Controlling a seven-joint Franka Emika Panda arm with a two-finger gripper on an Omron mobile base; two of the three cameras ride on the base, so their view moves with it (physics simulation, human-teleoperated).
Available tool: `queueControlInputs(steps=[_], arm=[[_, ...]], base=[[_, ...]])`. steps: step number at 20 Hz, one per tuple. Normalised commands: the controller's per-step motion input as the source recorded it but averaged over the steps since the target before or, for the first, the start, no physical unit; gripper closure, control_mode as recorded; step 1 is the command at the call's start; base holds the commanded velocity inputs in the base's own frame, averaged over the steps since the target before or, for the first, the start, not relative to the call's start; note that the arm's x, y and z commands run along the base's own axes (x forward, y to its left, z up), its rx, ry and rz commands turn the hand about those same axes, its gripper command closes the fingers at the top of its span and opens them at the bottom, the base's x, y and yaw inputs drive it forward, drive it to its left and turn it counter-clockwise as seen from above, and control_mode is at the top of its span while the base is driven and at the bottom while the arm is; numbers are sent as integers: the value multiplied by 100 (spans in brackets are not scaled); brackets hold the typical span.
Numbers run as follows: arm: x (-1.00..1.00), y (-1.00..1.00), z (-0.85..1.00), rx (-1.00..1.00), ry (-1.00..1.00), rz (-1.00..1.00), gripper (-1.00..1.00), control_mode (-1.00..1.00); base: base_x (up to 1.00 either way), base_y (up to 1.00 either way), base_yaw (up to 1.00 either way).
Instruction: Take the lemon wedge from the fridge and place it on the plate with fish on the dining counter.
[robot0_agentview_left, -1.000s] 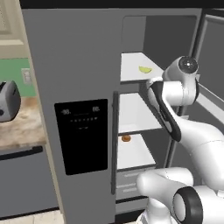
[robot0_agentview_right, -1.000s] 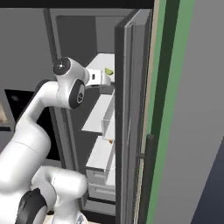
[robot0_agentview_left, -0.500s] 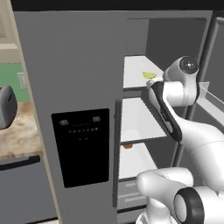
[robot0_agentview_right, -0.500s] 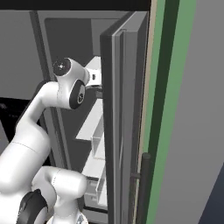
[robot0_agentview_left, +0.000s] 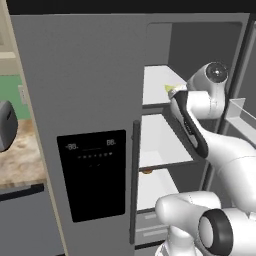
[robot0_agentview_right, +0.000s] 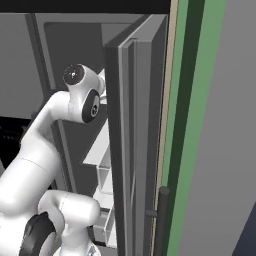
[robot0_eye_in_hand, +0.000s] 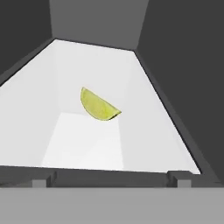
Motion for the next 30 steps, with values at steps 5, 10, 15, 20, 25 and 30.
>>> queueControlInputs(steps=[5,10,15,20,25,30], arm=[[60,-31,19,8,10,6,-100,-100],[47,-3,1,0,15,5,-100,-100],[35,8,-15,0,9,1,-100,-100],[4,8,-31,0,-2,1,-100,-100],[25,1,-14,0,-1,0,-100,-100],[56,0,0,0,0,0,-100,-100]], base=[[0,0,0],[0,0,0],[0,0,0],[0,0,0],[0,0,0],[0,0,0]])
